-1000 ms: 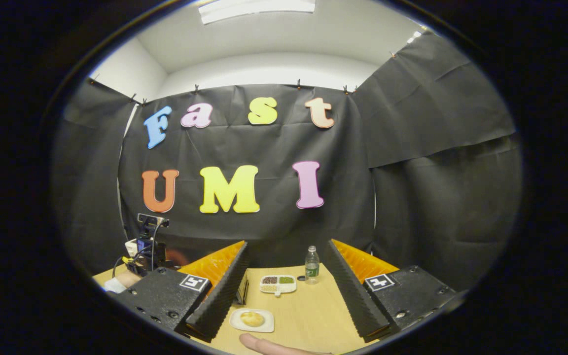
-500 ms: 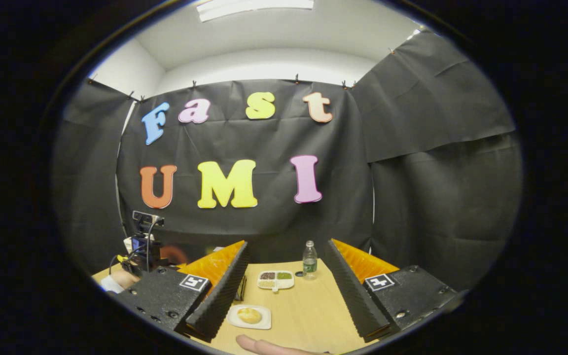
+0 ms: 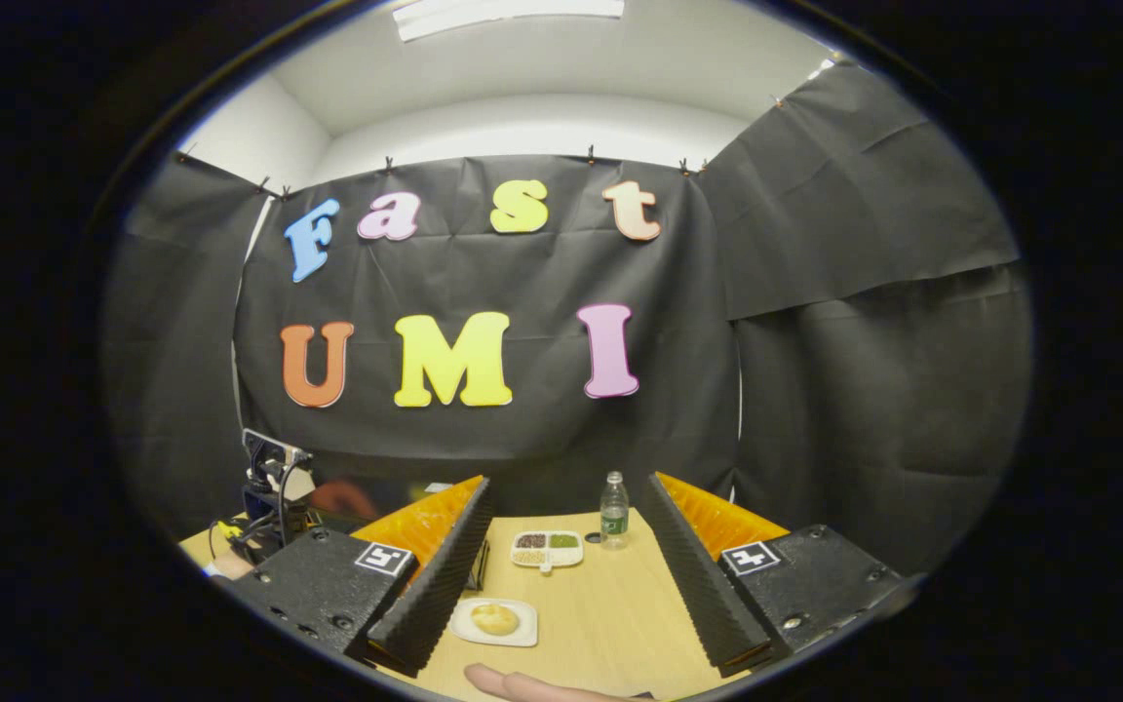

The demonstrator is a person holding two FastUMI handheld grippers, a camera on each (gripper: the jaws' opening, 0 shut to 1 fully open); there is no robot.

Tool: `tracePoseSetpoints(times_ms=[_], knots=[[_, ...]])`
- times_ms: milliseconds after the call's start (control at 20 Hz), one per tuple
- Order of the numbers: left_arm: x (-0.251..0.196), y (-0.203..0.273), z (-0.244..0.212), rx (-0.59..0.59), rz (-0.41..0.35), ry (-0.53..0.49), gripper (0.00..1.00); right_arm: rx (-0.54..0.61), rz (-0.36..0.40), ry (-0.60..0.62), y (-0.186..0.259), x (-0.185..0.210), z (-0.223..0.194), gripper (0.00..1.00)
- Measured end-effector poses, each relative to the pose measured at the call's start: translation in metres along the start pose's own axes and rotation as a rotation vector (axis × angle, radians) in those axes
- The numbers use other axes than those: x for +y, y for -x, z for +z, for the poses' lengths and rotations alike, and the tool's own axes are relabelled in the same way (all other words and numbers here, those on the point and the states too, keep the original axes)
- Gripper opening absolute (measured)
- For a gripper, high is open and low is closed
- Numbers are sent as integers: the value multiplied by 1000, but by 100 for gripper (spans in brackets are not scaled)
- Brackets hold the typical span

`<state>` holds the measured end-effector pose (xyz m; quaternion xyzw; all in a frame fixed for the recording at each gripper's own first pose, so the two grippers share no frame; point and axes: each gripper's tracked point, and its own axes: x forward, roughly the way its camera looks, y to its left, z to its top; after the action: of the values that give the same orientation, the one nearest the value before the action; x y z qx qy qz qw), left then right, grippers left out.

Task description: Open the electric oven with the left hand, put the food in, and close the electric oven.

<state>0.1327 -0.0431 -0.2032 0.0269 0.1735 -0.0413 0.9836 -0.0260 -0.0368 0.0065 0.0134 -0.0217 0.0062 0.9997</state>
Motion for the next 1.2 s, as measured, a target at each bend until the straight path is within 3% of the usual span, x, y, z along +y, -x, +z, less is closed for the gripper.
tracePoseSetpoints(times_ms=[150, 350, 750, 850, 950, 1200], knots=[[-2, 10, -14, 12, -25, 74, 98, 3, 1, 2, 4, 1, -2, 100], [-4, 22, -32, 23, -20, 58, 97, 11, 3, 5, 7, 4, -6, 96], [-9, 41, -73, 32, -23, 67, 97, 22, -1, 18, 10, 11, -15, 100], [-10, 44, -85, 40, -21, 66, 97, 24, 3, 28, 10, 15, -17, 96], [-11, 46, -100, 55, -16, 69, 97, 23, -2, 27, 10, 17, -19, 100], [-17, 45, -141, 125, -25, 75, 96, 17, -14, 21, 12, 18, -22, 96]])
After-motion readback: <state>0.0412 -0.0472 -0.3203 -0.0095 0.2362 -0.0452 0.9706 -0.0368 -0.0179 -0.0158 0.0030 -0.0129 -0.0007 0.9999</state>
